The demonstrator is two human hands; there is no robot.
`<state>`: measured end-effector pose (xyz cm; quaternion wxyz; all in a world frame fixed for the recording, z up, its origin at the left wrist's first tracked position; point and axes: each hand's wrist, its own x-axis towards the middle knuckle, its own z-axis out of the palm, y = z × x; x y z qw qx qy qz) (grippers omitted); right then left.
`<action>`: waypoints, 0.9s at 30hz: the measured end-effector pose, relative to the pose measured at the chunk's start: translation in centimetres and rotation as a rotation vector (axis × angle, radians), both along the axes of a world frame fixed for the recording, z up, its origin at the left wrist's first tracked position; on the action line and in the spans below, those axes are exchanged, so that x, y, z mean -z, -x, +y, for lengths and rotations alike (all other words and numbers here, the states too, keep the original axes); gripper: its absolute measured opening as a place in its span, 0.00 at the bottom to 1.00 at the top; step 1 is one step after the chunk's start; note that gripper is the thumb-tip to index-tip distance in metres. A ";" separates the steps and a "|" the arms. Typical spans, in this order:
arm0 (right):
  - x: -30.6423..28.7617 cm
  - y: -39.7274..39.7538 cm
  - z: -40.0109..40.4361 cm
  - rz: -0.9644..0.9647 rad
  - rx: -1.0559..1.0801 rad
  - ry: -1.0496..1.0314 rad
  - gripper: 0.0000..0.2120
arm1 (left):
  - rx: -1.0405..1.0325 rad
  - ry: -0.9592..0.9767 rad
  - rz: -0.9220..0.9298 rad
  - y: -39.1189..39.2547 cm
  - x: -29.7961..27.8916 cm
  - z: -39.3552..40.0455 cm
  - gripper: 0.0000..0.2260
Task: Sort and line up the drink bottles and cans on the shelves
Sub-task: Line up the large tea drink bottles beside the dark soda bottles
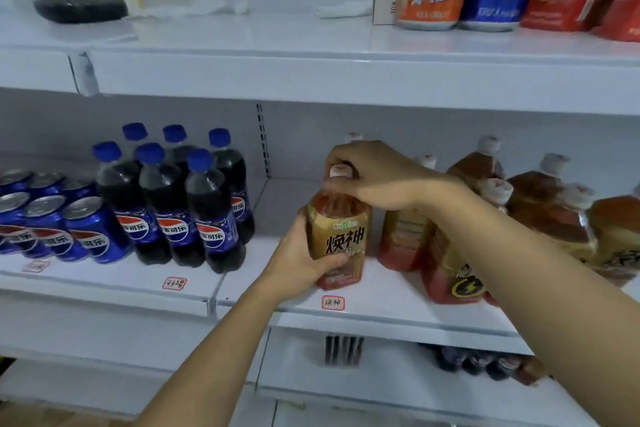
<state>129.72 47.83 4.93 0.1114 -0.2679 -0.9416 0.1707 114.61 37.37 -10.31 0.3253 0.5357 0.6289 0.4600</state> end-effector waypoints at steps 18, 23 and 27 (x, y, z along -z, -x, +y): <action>-2.0 3.8 5.2 -0.159 0.361 -0.040 0.23 | 0.021 0.026 -0.211 5.9 3.6 -2.1 0.39; 0.0 4.2 6.1 -0.121 0.373 -0.022 0.19 | -0.013 0.020 -0.225 6.5 3.9 -2.5 0.37; 0.5 4.1 5.5 -0.062 0.357 -0.099 0.14 | -0.021 0.022 -0.243 6.6 4.0 -2.5 0.37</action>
